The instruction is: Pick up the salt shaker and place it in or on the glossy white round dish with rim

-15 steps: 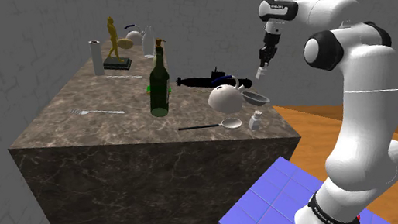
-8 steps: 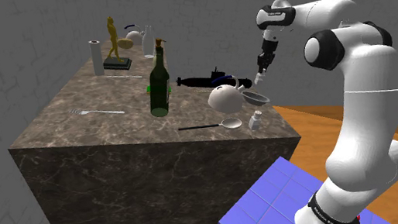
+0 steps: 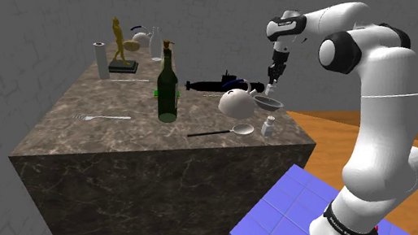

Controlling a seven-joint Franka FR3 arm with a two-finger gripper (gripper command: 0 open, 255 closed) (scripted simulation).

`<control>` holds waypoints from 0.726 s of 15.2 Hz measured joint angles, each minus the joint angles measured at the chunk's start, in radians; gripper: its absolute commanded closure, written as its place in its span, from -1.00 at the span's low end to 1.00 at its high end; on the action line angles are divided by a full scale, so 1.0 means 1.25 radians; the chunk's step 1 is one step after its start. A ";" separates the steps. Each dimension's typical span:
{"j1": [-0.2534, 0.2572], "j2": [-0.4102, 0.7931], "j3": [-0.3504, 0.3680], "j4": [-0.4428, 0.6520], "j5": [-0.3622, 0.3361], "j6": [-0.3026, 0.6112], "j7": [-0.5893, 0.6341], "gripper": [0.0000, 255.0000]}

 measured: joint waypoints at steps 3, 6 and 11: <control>0.001 0.004 0.001 -0.025 0.002 0.028 -0.002 1.00; 0.002 0.003 0.001 -0.045 0.003 0.048 -0.004 1.00; 0.002 0.005 0.002 -0.045 0.003 0.050 -0.004 1.00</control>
